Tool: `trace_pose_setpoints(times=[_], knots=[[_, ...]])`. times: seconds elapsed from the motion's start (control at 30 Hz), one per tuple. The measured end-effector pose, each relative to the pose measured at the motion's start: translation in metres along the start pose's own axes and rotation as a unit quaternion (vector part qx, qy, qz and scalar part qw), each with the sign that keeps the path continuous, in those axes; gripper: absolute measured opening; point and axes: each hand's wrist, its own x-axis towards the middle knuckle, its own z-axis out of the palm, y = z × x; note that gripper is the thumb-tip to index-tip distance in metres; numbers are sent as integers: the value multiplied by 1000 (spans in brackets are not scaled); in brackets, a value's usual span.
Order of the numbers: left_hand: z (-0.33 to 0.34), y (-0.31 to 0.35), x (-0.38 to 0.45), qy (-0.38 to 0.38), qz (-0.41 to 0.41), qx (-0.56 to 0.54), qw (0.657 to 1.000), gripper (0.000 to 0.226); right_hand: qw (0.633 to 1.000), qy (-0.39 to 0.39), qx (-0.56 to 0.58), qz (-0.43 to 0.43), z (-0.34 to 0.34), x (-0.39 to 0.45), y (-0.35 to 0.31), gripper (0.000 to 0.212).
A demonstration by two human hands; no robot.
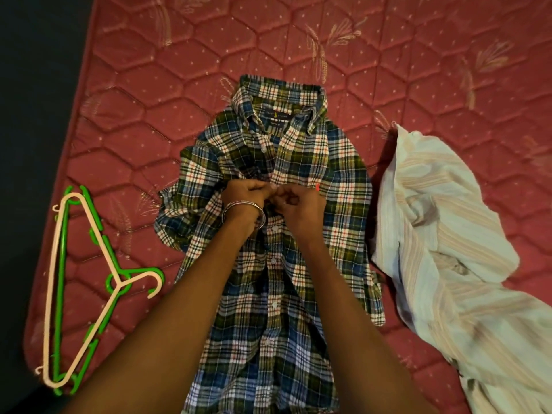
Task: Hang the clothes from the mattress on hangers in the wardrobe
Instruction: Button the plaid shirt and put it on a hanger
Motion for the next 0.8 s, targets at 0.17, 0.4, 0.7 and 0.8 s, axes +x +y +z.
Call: trace_pose_setpoints(times=[0.17, 0.4, 0.7, 0.8], knots=[[0, 2, -7, 22, 13, 20, 999, 17, 986, -57, 132, 84, -10, 0, -5, 8], [2, 0, -4, 0, 59, 72, 996, 56, 999, -48, -2, 8, -14, 3, -16, 10], [2, -4, -10, -9, 10, 132, 991, 48, 982, -176, -67, -18, -26, 7, -10, 12], [-18, -23, -17, 118, 75, 270, 953, 59, 988, 57, -135, 37, -33, -3, 11, 21]])
